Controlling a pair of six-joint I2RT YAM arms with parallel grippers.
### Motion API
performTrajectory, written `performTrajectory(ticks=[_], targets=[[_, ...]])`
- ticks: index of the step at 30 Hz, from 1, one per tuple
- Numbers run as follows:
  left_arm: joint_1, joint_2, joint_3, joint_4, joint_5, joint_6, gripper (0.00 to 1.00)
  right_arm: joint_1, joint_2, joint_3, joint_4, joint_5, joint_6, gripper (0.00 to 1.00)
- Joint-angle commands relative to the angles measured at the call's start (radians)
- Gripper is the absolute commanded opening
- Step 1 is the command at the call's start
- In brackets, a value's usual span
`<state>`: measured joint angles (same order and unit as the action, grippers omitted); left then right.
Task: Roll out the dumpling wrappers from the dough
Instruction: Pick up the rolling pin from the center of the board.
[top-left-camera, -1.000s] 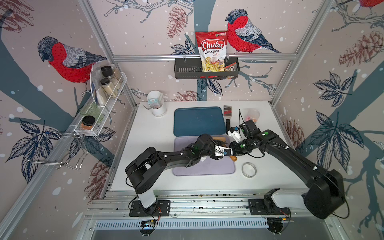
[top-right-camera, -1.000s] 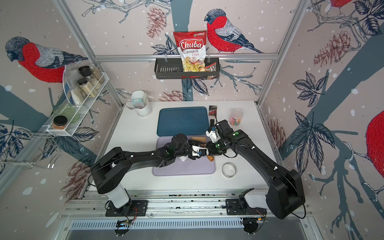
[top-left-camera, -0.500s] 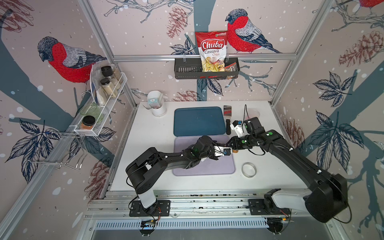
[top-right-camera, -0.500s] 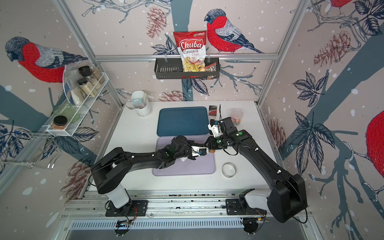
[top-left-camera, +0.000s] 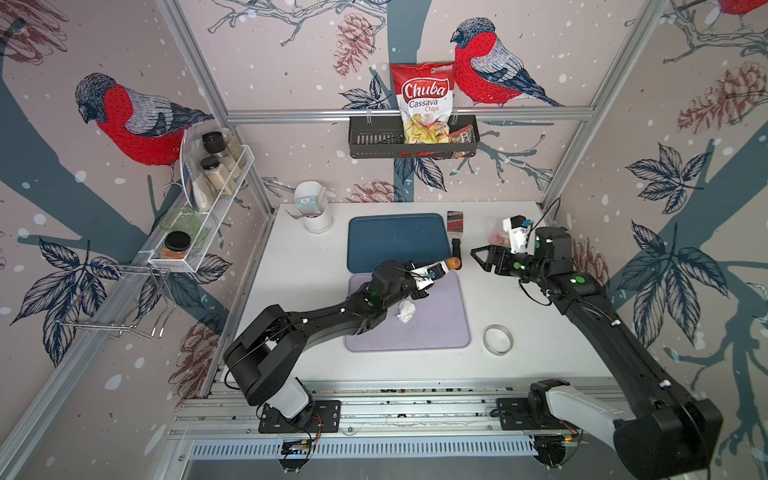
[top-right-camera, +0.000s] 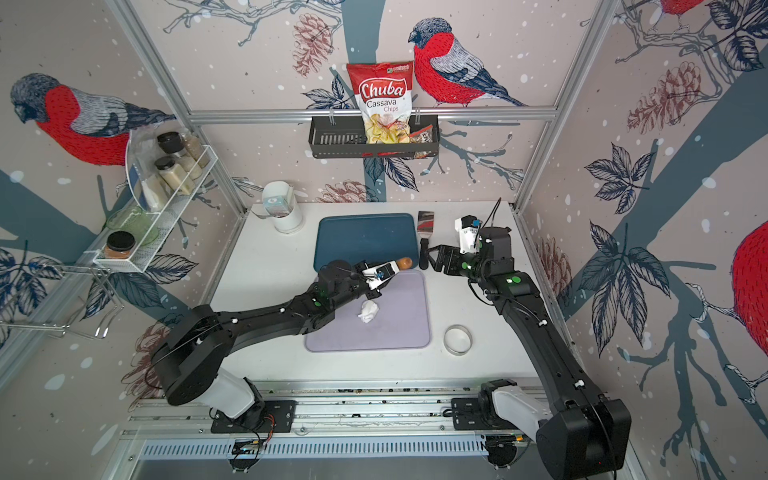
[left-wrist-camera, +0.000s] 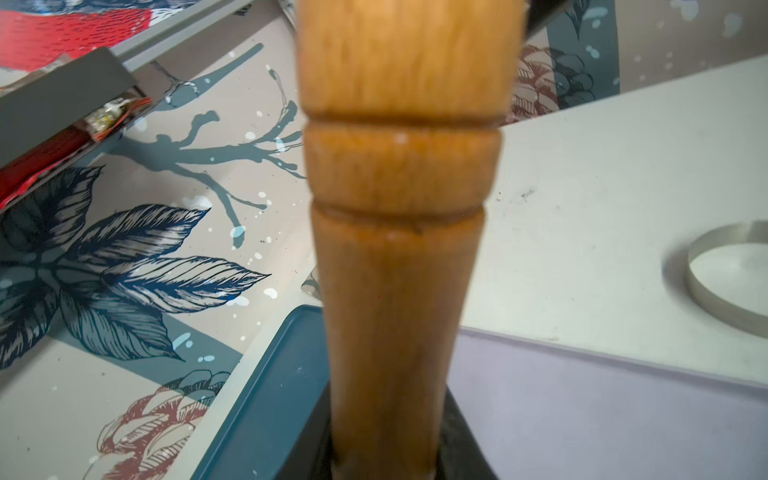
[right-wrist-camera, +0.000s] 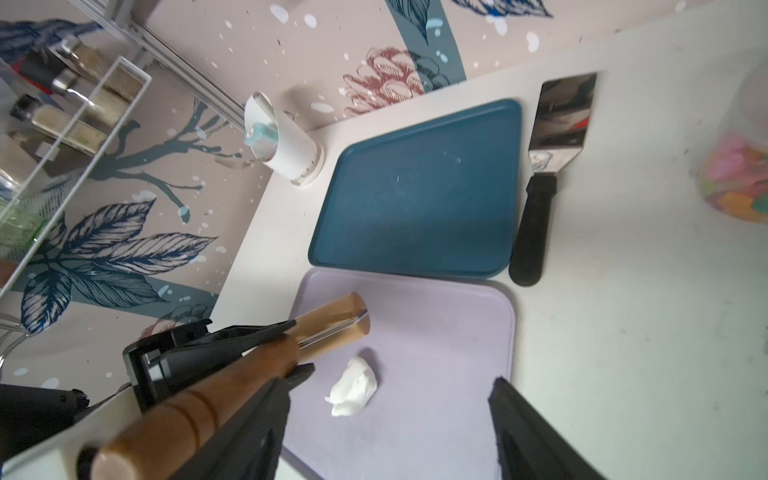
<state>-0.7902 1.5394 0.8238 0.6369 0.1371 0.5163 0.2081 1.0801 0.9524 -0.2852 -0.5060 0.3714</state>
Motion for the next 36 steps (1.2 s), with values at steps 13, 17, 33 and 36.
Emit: performTrajectory(ticks=[13,17,33,36], targets=[[0.094,-0.098,0.019,-0.001,0.527,-0.684,0.00,0.207,-0.039,-0.184,0.582,-0.180,-0.114,0.93],[0.095,-0.063,0.065,-0.043,0.605,-0.709,0.00,0.252,0.001,-0.143,0.599,-0.261,-0.154,0.89],[0.101,-0.026,0.156,-0.223,0.610,-0.605,0.00,0.289,0.099,-0.055,0.542,-0.297,-0.191,0.12],[0.103,-0.039,0.156,-0.230,0.581,-0.594,0.22,0.289,0.098,-0.053,0.530,-0.285,-0.183,0.00]])
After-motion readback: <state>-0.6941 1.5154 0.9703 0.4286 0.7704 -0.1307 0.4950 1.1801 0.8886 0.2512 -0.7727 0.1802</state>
